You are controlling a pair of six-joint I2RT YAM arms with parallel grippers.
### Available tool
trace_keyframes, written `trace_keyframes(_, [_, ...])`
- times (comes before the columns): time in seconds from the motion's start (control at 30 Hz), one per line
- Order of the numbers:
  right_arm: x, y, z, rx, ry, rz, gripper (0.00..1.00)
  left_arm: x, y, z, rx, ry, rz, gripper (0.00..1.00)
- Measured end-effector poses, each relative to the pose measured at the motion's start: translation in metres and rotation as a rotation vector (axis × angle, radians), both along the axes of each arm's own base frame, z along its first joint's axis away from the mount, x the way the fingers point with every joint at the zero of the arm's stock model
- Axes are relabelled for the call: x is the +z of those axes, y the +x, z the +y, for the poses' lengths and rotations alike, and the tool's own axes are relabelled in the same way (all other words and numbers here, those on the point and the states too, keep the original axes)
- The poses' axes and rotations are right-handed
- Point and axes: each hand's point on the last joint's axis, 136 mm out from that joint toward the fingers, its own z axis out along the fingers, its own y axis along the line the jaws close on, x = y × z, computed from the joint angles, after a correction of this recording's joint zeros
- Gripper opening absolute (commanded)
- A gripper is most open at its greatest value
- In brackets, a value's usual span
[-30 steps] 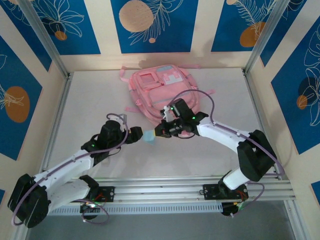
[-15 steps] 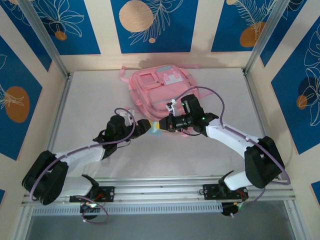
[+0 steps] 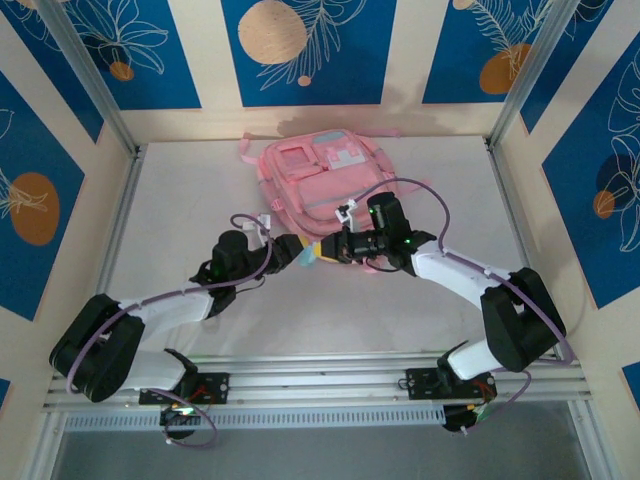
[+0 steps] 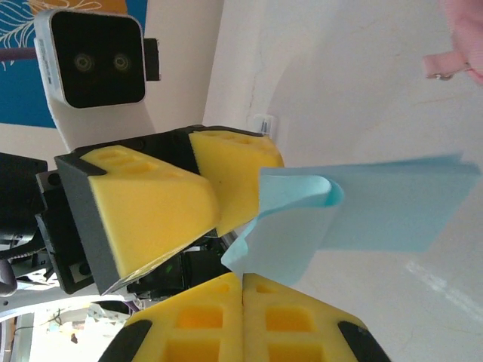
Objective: Pack the student bag
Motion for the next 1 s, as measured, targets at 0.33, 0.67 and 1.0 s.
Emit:
trace_keyframes(0.33, [0.003,-0.001,-0.009,-0.019,0.024,-0.006,0.0,-0.017,-0.003,0.003,-0.005,0.063,0.033,0.46])
trace_keyframes(0.67, [0.006,-0.006,-0.007,-0.003,0.067,0.014,0.0,-0.029,-0.001,0.002,-0.005,0.078,0.055,0.48])
trace_keyframes(1.0, [-0.001,-0.008,-0.007,-0.001,0.076,0.025,0.0,-0.029,0.002,-0.003,-0.015,0.053,0.042,0.27])
